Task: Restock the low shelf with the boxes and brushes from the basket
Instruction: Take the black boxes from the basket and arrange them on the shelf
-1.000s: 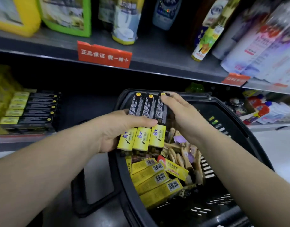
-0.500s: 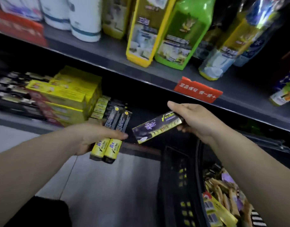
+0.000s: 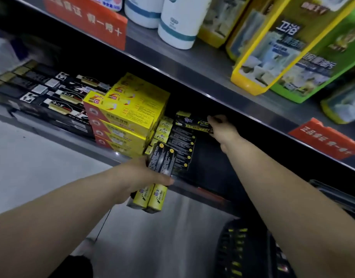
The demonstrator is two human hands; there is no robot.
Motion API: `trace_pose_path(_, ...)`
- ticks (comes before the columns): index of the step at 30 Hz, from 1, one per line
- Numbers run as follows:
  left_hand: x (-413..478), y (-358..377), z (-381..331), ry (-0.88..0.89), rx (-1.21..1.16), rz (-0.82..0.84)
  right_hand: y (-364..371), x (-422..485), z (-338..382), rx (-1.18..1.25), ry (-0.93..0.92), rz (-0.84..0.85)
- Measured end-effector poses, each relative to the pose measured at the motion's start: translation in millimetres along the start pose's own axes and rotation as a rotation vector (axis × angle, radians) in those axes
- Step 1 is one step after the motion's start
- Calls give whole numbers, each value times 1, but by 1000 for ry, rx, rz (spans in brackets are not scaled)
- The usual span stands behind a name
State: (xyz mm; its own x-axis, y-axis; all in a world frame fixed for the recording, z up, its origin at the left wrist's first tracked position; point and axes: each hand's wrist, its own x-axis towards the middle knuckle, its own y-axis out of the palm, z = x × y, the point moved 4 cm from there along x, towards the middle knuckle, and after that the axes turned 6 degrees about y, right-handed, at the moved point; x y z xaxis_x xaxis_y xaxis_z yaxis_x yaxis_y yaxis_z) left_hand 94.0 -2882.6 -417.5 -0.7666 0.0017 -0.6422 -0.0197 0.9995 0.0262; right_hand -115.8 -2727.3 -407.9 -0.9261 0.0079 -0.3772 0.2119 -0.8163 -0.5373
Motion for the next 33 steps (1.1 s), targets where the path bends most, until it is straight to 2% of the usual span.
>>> trace_pose_path(5,15,10,-7,26,-26,6,31,32,-6,-163,-33,-26)
trace_pose_path(11,31,14,-13,43,-30,14,56,51,-27,-220,-63,62)
trace_pose_path(16,37,16,-14,46,-124,31,64,51,-38,-280,-32,173)
trace_pose_path(18,38,16,-14,42,-153,34,62,47,-32,-421,-40,241)
trace_pose_path(19,38,17,-15,35,-163,37,60,43,-25,-573,-81,272)
trace_pose_path(21,38,16,-15,14,-183,41,52,27,-5,-856,-237,327)
trace_pose_path(22,39,16,-14,4,-195,46,48,14,6,-895,-317,411)
trace_pose_path(23,39,16,-15,-4,-205,52,44,-1,14,-857,-353,557)
trace_pose_path(25,38,17,-16,-9,-221,80,35,-36,20,-662,-266,926)
trace_pose_path(26,37,18,-18,-9,-227,96,31,-51,20,-553,-201,1057)
trace_pose_path(27,36,18,-19,-5,-227,108,26,-62,20,-461,-160,1117)
trace_pose_path(30,33,19,-24,19,-185,107,17,-73,20,-347,-174,999)
trace_pose_path(33,30,18,-26,29,-127,49,6,-67,18,-370,-222,855)
